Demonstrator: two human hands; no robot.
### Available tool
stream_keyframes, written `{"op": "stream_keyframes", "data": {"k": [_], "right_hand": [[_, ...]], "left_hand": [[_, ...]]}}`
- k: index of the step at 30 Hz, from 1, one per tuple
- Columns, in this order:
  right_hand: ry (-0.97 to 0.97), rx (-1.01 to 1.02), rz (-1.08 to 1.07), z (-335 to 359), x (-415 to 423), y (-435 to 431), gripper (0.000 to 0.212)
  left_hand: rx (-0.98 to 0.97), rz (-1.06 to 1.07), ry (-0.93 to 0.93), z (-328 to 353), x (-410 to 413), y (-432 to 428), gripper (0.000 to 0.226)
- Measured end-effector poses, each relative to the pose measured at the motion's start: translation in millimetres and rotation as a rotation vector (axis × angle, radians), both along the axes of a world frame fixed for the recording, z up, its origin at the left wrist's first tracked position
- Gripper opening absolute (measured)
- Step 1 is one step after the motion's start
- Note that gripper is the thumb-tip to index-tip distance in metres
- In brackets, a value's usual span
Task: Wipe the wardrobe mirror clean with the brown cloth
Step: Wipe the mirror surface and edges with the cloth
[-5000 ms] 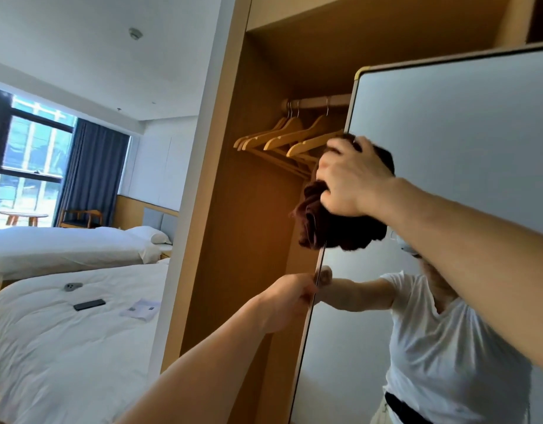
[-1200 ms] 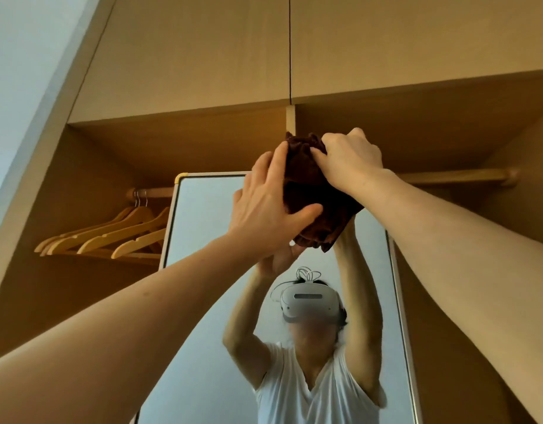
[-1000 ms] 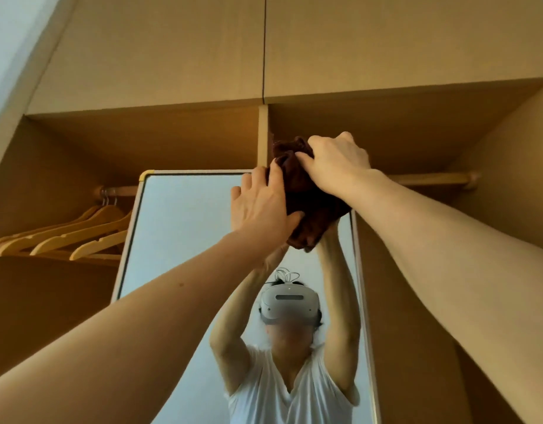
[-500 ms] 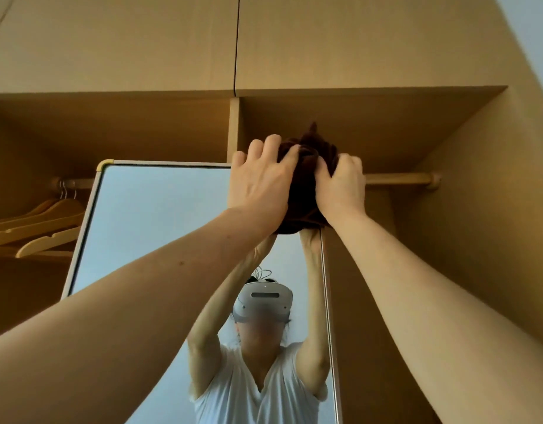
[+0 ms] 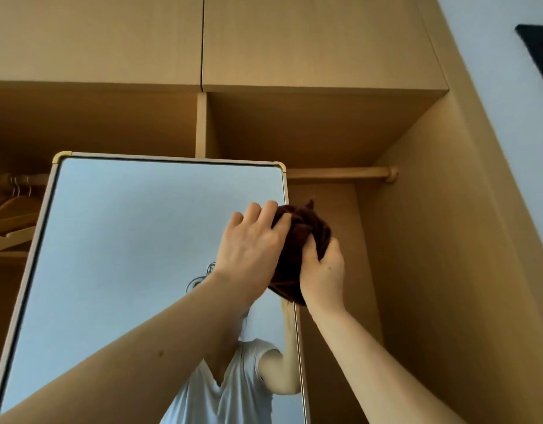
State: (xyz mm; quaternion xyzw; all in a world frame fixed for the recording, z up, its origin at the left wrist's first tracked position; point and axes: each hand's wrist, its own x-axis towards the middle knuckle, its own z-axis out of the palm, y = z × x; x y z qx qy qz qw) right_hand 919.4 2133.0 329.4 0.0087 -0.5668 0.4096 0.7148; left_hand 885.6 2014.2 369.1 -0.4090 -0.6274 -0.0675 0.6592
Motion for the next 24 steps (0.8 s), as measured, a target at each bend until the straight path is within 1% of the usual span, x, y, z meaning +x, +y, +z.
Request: {"op": "stream_keyframes", "data": {"k": [2, 4, 7, 10, 14, 18, 21, 23, 24], "right_hand": [[-0.006, 0.004, -0.027, -12.9, 1.2, -1.4, 0.017], [-0.067, -0.007, -0.070, -7.1, 6.4, -0.4, 0.018], [-0.203, -0.041, -0.095, 21.5, 16.8, 2.2, 0.028], [-0.230, -0.028, -0.141, 22.7, 18.8, 0.5, 0.028], [-0.220, -0.010, -0.251, -20.2, 17.4, -6.8, 0.026], [-0.289, -0.031, -0.312, -57.9, 23.3, -12.2, 0.027], [-0.405, -0.052, -0.347, -93.5, 30.6, -17.2, 0.027], [-0.539, -0.076, -0.365, -117.6, 39.5, -19.7, 0.027], [-0.621, -0.084, -0.365, -127.7, 45.1, -21.0, 0.027]], "left_hand": [[-0.048, 0.003, -0.001, -11.8, -2.5, -4.2, 0.058], [-0.074, 0.003, -0.010, -8.9, -3.8, -6.8, 0.060], [-0.046, -0.007, -0.071, 7.3, 2.2, -2.4, 0.053], [-0.030, -0.018, -0.136, 2.8, 4.0, -0.7, 0.053], [-0.103, -0.034, -0.160, -30.8, 0.7, -7.2, 0.059], [-0.149, -0.034, -0.195, -67.6, 2.9, -10.7, 0.065], [-0.201, -0.032, -0.241, -101.6, 6.7, -16.8, 0.064], [-0.270, -0.006, -0.283, -127.0, 12.3, -20.0, 0.064], [-0.305, 0.008, -0.304, -138.4, 17.3, -22.1, 0.060]]}}
